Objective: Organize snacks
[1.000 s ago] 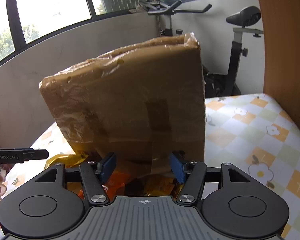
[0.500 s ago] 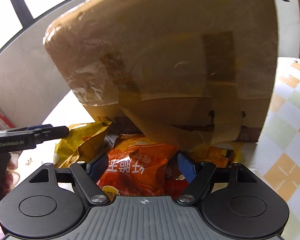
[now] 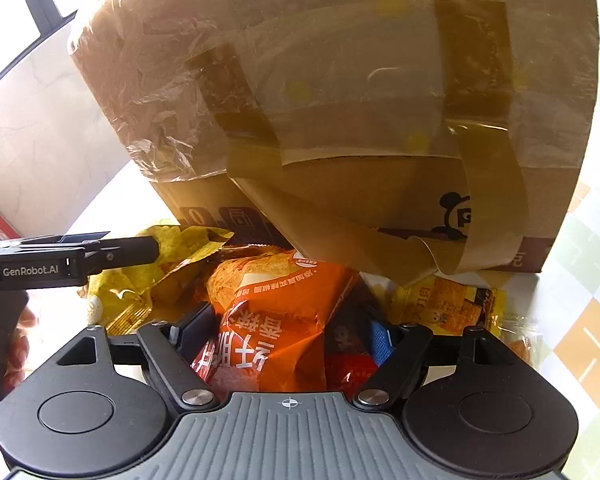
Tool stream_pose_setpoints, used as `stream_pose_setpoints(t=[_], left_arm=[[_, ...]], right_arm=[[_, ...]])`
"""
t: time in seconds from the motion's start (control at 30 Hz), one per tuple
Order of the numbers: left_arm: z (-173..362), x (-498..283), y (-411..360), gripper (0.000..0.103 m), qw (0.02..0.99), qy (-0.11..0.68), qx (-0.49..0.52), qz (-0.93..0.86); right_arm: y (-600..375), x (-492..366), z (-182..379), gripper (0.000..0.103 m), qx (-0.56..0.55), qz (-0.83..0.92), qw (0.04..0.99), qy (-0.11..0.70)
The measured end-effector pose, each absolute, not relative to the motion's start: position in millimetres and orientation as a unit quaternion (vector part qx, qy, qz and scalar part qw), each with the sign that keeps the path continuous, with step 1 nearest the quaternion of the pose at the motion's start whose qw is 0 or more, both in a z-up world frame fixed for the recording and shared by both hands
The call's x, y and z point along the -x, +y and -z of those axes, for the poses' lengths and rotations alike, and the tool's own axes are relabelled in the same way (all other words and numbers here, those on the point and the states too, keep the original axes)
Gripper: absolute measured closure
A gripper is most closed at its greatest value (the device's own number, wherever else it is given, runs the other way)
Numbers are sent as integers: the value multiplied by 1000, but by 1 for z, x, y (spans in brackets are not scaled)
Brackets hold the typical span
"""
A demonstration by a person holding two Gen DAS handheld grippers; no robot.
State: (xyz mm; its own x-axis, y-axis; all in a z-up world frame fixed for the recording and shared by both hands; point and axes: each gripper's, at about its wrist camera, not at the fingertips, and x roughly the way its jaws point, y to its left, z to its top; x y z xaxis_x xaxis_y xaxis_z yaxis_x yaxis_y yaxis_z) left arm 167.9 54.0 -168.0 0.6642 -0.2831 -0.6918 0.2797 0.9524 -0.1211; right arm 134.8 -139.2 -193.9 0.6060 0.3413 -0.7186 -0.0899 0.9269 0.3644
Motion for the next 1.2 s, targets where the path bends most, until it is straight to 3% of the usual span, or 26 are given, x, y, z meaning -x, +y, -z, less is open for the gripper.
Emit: stream_pose_setpoints(t=[0.33, 0.43, 0.67, 1.03, 1.2], left_arm=[[173, -166, 51, 9, 912, 382, 12, 153], [174, -163, 53, 13, 914, 376, 18, 152], [176, -141, 62, 20, 917, 369, 50, 142], [185, -92, 80, 19, 918, 362, 137, 84], [183, -85, 76, 17, 921, 361, 123, 73]], right_arm=[[-148, -121, 195, 45, -157, -140, 884, 417], [-151, -116, 196, 46, -159, -140, 885, 415], [-151, -107, 200, 47, -161, -141, 887, 410], [-147, -106, 203, 48, -168, -136, 888, 406], [-147, -102, 202, 48, -162, -136, 890, 404]])
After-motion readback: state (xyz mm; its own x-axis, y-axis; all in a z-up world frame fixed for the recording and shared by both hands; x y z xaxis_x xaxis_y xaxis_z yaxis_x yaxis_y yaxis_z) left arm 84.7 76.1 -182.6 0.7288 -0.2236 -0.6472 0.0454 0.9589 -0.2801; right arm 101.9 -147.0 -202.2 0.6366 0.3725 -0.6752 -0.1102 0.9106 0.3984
